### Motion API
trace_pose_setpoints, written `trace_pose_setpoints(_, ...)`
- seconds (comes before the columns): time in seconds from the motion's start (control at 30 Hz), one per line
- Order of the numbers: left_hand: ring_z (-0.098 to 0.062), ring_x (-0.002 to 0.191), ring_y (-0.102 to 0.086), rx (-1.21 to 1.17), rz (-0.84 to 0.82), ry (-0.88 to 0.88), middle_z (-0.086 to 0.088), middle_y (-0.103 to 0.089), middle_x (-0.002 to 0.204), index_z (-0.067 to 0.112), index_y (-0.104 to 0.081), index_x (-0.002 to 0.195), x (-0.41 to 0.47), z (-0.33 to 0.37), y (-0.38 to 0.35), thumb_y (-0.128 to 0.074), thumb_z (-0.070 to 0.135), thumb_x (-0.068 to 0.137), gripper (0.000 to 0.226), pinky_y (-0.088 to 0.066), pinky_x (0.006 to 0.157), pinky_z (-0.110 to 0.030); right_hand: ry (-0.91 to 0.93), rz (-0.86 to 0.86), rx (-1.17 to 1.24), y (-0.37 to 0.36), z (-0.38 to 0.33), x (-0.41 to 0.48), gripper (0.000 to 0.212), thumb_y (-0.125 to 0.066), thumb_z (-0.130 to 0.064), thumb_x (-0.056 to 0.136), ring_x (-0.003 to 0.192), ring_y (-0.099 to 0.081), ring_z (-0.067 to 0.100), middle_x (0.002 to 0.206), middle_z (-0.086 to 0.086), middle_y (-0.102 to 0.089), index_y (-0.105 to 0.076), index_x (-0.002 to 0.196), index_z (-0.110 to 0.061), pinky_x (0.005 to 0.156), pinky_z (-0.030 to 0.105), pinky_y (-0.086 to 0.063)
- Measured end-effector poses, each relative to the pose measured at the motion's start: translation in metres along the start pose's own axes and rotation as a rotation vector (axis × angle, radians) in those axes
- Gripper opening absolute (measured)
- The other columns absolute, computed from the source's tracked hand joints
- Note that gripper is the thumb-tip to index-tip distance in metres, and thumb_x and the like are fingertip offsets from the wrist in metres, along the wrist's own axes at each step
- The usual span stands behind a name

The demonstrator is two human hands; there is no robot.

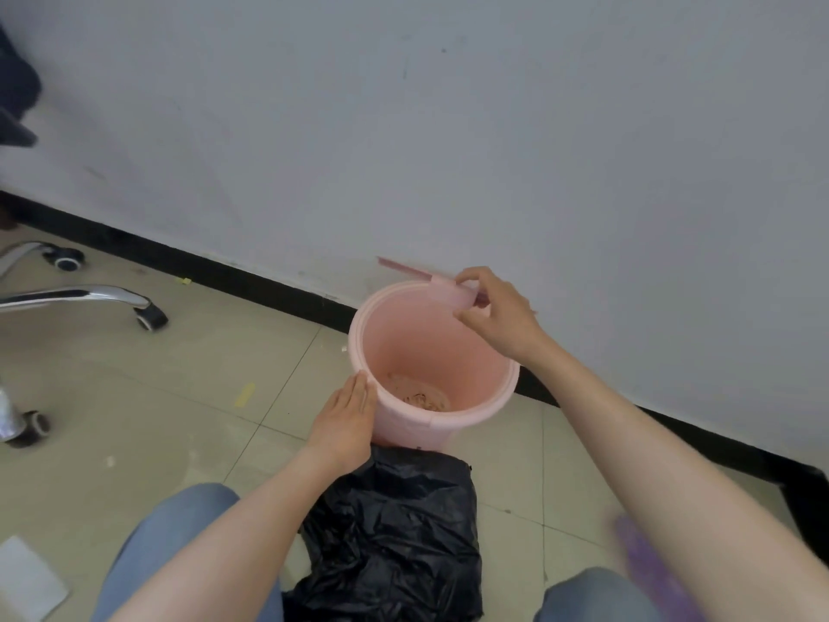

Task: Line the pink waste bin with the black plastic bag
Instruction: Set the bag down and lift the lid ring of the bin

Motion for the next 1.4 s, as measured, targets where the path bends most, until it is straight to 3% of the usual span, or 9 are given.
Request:
trace_pose_setpoints(0.1, -0.027, 0.146, 0.009, -0.012, -0.056, 0.012, -0.017, 0.013, 0.157, 0.0, 0.009, 0.145, 0.002, 0.002, 0.003, -0.034, 0.007, 0.089, 0.071, -0.003, 0.121, -0.035, 0.026, 0.035, -0.038, 0.015, 0.005, 0.01, 0.03, -0.06, -0.02, 0.086, 0.104, -0.054, 0.027, 0.113, 0.011, -0.06, -0.053, 0.115, -0.02, 0.094, 0.044, -0.041)
trace_pose_setpoints(0.3, -0.026, 0.146, 0.011, -0.051, -0.196, 0.026, -0.016, 0.016, 0.156, 0.0, 0.011, 0.144, 0.003, 0.003, 0.007, -0.032, 0.003, 0.088, 0.071, -0.005, 0.121, -0.034, 0.084, 0.374, -0.321, 0.069, -0.009, 0.036, 0.028, -0.058, -0.014, 0.088, 0.105, -0.046, 0.036, 0.109, 0.022, -0.053, -0.062, 0.115, -0.012, 0.085, 0.042, -0.038)
trace_pose_setpoints(0.4, -0.027, 0.146, 0.011, -0.029, -0.221, 0.03, -0.017, 0.016, 0.156, 0.0, 0.01, 0.145, 0.006, 0.005, 0.01, -0.032, 0.004, 0.088, 0.071, -0.006, 0.121, -0.035, 0.107, 0.3, -0.461, 0.066, -0.018, 0.063, 0.029, -0.048, -0.008, 0.092, 0.096, -0.049, 0.037, 0.107, 0.024, -0.051, -0.055, 0.12, -0.007, 0.076, 0.041, -0.039)
trace_pose_setpoints(0.5, -0.027, 0.146, 0.01, -0.01, -0.225, 0.036, -0.017, 0.015, 0.156, 0.0, 0.009, 0.145, 0.009, 0.005, 0.01, -0.033, 0.005, 0.088, 0.072, -0.007, 0.121, -0.036, 0.07, 0.249, -0.556, 0.064, -0.018, 0.086, 0.04, -0.04, -0.001, 0.091, 0.103, -0.047, 0.037, 0.118, 0.024, -0.047, -0.042, 0.13, -0.005, 0.077, 0.038, -0.038)
trace_pose_setpoints(0.6, -0.027, 0.146, 0.01, -0.002, -0.218, 0.041, -0.017, 0.014, 0.157, 0.001, 0.009, 0.145, 0.011, 0.004, 0.008, -0.033, 0.005, 0.086, 0.072, -0.005, 0.121, -0.037, 0.012, 0.094, -0.476, 0.056, 0.002, 0.107, 0.066, -0.047, -0.011, 0.088, 0.13, -0.032, 0.035, 0.146, 0.019, -0.029, -0.013, 0.145, -0.01, 0.098, 0.045, -0.036)
trace_pose_setpoints(0.7, -0.027, 0.146, 0.01, 0.0, -0.216, 0.052, -0.016, 0.015, 0.157, 0.001, 0.01, 0.145, 0.012, 0.003, 0.005, -0.033, 0.004, 0.086, 0.073, -0.005, 0.121, -0.036, -0.125, -0.052, -0.447, 0.053, 0.036, 0.115, 0.081, -0.053, -0.028, 0.087, 0.144, -0.002, 0.031, 0.157, 0.014, 0.003, 0.002, 0.146, -0.026, 0.115, 0.05, -0.017)
trace_pose_setpoints(0.97, -0.027, 0.146, 0.01, 0.003, -0.253, 0.078, -0.017, 0.016, 0.156, 0.0, 0.01, 0.145, 0.012, 0.006, 0.005, -0.033, 0.005, 0.087, 0.072, -0.004, 0.121, -0.037, -0.252, -0.129, -0.479, 0.042, 0.086, 0.088, 0.067, -0.05, -0.027, 0.089, 0.143, 0.007, 0.03, 0.156, 0.014, 0.008, -0.014, 0.145, -0.03, 0.114, 0.054, -0.008)
trace_pose_setpoints(1.2, -0.028, 0.146, 0.009, 0.035, -0.26, 0.089, -0.018, 0.015, 0.156, 0.0, 0.01, 0.145, 0.011, 0.007, 0.004, -0.034, 0.008, 0.089, 0.072, -0.004, 0.122, -0.038, -0.145, -0.128, -0.359, 0.013, 0.078, 0.051, 0.062, -0.05, -0.032, 0.091, 0.144, 0.003, 0.029, 0.157, 0.013, 0.002, -0.019, 0.145, -0.029, 0.116, 0.048, -0.01)
trace_pose_setpoints(1.4, -0.029, 0.146, 0.012, -0.097, -0.184, 0.09, -0.015, 0.019, 0.156, 0.004, 0.013, 0.145, 0.002, 0.005, -0.003, -0.038, 0.013, 0.09, 0.075, -0.003, 0.121, -0.039, 0.022, -0.158, -0.193, -0.035, 0.045, -0.046, 0.058, -0.045, -0.033, 0.089, 0.144, -0.007, 0.026, 0.156, 0.013, -0.007, -0.026, 0.143, -0.024, 0.115, 0.041, -0.012)
Point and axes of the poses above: each hand's wrist, its own x-axis towards the middle knuckle, its own y-axis out of the back of the hand, z = x × y, the point moved 9 cm from there along x, towards the middle knuckle
